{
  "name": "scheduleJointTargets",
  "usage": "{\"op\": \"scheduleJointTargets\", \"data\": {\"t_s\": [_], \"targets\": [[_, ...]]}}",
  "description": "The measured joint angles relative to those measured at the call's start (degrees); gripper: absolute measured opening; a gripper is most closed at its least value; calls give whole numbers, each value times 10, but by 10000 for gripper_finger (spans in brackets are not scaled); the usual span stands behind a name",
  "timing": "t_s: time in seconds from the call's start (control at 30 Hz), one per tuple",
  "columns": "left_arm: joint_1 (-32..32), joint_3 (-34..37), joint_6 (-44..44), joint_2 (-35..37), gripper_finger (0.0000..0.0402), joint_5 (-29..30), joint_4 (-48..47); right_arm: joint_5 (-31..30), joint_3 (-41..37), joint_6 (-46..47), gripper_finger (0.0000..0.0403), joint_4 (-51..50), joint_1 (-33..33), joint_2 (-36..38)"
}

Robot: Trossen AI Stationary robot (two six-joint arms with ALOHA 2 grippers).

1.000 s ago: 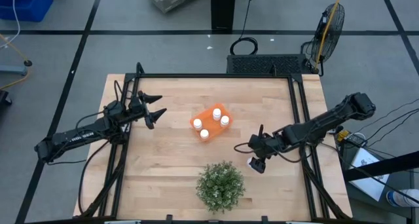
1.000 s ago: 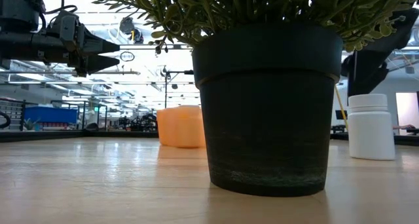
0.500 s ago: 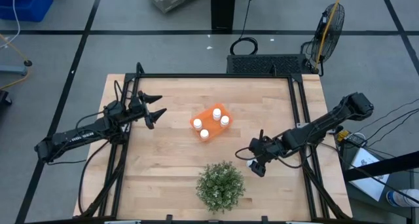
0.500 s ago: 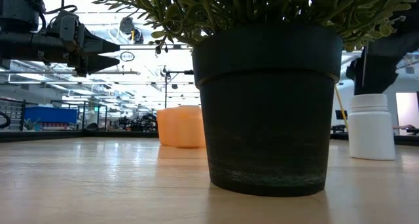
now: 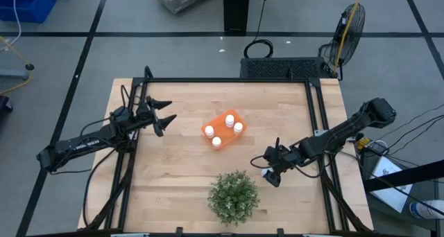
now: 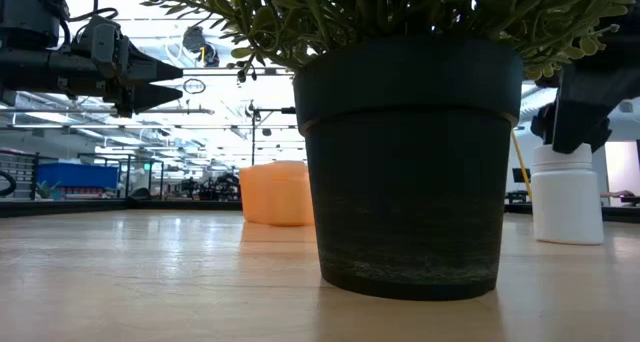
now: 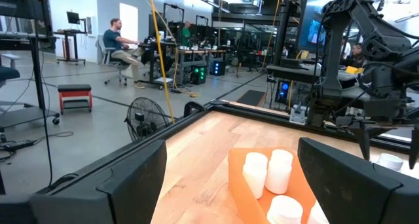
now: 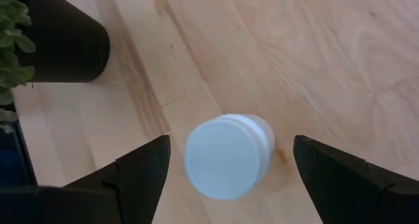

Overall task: Pick and place pill bottles into a basket
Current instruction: Put the white pill bottle into the orange bin

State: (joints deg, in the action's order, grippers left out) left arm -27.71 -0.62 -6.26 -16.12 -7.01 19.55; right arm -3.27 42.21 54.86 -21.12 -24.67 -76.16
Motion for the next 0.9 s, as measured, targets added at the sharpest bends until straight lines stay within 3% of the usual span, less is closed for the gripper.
{"op": "scheduleJointTargets", "data": {"t_s": [0.4,0.77,0.9], "targets": [[0,0,0,0,349,0,0,2,-1,2,302,-12,0,0],[0,0,0,0,349,0,0,2,0,-11,157,-1,1,2],[0,0,0,0,349,0,0,3,-1,-30,145,11,1,0]]}}
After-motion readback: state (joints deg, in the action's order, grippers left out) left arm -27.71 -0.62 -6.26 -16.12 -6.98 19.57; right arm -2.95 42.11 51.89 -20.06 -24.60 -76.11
